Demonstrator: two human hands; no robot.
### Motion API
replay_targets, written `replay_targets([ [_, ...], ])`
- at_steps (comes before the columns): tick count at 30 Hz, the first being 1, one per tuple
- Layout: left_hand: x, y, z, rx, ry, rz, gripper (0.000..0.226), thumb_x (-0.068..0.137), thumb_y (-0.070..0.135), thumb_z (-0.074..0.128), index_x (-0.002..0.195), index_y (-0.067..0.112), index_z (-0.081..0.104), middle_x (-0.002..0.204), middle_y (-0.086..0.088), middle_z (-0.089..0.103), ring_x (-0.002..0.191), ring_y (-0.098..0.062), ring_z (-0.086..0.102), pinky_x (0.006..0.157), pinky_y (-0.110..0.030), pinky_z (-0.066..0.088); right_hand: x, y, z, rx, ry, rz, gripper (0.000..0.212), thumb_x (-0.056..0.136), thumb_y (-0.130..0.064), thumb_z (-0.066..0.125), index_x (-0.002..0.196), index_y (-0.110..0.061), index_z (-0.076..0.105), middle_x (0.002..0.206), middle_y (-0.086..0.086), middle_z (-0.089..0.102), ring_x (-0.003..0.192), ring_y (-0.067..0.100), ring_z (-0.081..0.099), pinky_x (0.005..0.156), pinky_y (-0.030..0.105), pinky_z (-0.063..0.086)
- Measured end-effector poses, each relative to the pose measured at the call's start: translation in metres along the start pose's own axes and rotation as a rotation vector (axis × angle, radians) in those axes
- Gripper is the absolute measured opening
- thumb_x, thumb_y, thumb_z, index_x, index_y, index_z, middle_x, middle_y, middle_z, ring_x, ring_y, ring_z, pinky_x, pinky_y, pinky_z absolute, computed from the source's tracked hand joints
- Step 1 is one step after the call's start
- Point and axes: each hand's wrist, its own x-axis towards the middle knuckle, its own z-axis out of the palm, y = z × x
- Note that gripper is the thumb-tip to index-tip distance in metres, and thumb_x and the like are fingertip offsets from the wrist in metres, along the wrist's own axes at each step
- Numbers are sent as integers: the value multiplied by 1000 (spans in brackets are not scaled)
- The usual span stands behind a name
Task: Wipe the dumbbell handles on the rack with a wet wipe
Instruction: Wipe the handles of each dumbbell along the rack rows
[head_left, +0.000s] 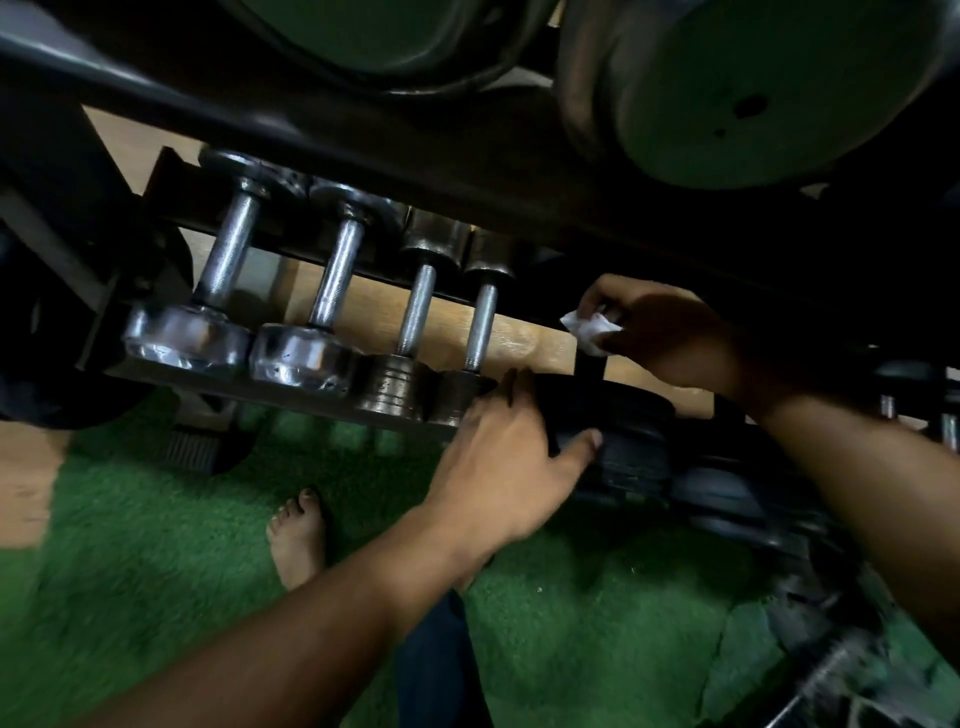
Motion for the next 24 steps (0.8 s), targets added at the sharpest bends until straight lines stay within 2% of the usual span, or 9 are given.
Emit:
replay_targets([
  [4, 17, 25, 20, -87, 7, -199, 117, 87, 71, 60, 161, 2, 2, 166, -21, 18, 152, -36, 21, 123, -41, 23, -7, 14, 6, -51, -21, -125, 7, 85, -29, 74, 92, -30, 76, 93, -12, 71, 90, 3, 68, 82, 29, 54],
  [7, 21, 34, 35, -66, 33, -269, 134, 78, 79, 63, 160, 5, -12, 169, -19, 0, 156, -33, 4, 127, -45, 13, -12, 14, 4, -122, -129, -153, 10, 85, -27, 76, 91, -35, 80, 93, -12, 71, 84, -3, 64, 79, 23, 54],
  [9, 21, 35, 39, -68, 64, -295, 138, 74, 84, 63, 160, 10, -15, 170, -16, -2, 157, -33, 4, 126, -48, 15, -12, 17, -1, -152, -175, -207, 14, 86, -21, 77, 94, -32, 81, 94, -13, 71, 83, -5, 62, 78, 16, 50],
  [11, 20, 36, 40, -66, 68, -317, 138, 72, 85, 62, 161, 13, -15, 170, -13, -2, 156, -32, 6, 125, -50, 19, -11, 23, -3, -114, -89, -248, 17, 85, -17, 77, 95, -30, 80, 92, -16, 65, 85, -5, 59, 78, 15, 45],
  [14, 21, 38, 41, -52, 42, -342, 139, 71, 87, 61, 160, 15, -17, 170, -13, -4, 156, -32, 4, 124, -52, 21, -8, 36, -2, -65, -17, -23, 22, 94, -17, 62, 110, -30, 71, 95, -22, 55, 96, -1, 53, 90, 26, 45],
  [17, 21, 39, 42, -42, 40, -354, 140, 70, 88, 61, 160, 14, -17, 169, -15, -2, 156, -33, 5, 124, -53, 21, -10, 36, 9, 57, 109, -150, 14, 85, -21, 74, 96, -30, 77, 94, -19, 63, 90, -5, 61, 85, 22, 49],
  [18, 22, 38, 42, -40, 43, -358, 140, 69, 89, 61, 160, 14, -16, 169, -15, -2, 156, -33, 5, 123, -53, 22, -11, 32, 11, 36, 75, -205, 12, 82, -20, 78, 91, -28, 79, 93, -15, 65, 87, -4, 62, 80, 20, 49],
  [21, 22, 37, 44, -35, 52, -361, 141, 67, 89, 62, 160, 15, -14, 169, -16, 0, 156, -34, 8, 122, -54, 24, -4, 23, 6, -176, -161, -233, 9, 84, -25, 78, 92, -28, 81, 97, -6, 69, 89, 12, 67, 81, 35, 54],
  [24, 22, 36, 46, -36, 64, -347, 141, 67, 90, 60, 160, 15, -14, 169, -15, 1, 155, -34, 8, 121, -56, 26, 2, 19, -3, -210, -210, -276, 9, 86, -24, 77, 94, -22, 81, 98, 1, 70, 90, 19, 67, 81, 41, 55],
])
